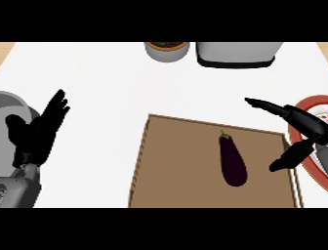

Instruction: Pick the eggplant from the tray and place it in the plate

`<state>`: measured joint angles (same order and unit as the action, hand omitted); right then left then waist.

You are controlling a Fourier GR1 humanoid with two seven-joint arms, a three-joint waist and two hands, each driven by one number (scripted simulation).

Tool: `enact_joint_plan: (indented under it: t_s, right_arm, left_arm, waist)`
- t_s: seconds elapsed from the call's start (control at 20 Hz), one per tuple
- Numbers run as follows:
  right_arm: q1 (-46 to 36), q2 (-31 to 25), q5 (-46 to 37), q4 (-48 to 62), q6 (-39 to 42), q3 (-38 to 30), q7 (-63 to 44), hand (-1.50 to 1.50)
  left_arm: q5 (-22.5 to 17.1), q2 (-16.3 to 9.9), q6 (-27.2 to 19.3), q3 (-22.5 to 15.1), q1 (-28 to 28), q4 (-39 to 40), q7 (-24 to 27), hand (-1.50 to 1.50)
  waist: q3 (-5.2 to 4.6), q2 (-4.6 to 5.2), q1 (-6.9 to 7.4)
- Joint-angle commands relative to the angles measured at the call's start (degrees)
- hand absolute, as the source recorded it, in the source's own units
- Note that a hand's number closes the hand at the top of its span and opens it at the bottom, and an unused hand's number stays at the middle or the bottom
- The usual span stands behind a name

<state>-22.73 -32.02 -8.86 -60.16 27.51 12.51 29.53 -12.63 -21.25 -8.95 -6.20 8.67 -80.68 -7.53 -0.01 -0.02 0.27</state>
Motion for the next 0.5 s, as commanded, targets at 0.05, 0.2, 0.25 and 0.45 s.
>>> enact_joint_plan:
  t_s: [0.05, 0.2, 0.25, 0.45]
  right_arm:
    - [-2.7, 0.2, -1.4, -8.2, 3.9, 1.3, -11.4, -1.50]
    - [0.9, -1.3, -3.4, -12.0, 6.8, 3.2, -13.8, -1.50]
    - [-0.6, -0.6, -6.8, -7.7, 5.8, 4.6, -10.9, -1.50]
    - [-1.1, -0.1, -10.6, -13.0, 5.9, 5.6, -16.0, -1.50]
  left_arm:
    - [1.0, 1.3, -1.0, -0.1, -0.1, -2.9, -3.1, 0.00]
    - [0.7, 0.3, 1.4, 1.7, 0.6, -0.4, -1.6, 0.00]
    - [1.4, 2.6, 1.2, 1.4, 3.6, 4.7, 1.0, 0.00]
    - [1.9, 1.7, 1.6, 1.9, -0.8, -0.5, 0.3, 0.00]
  waist:
    - [-0.03, -0.19, -0.28]
    - [-0.04, -0.17, -0.61]
    - [-0.03, 0.09, -0.50]
    - [-0.01, -0.07, -0.16]
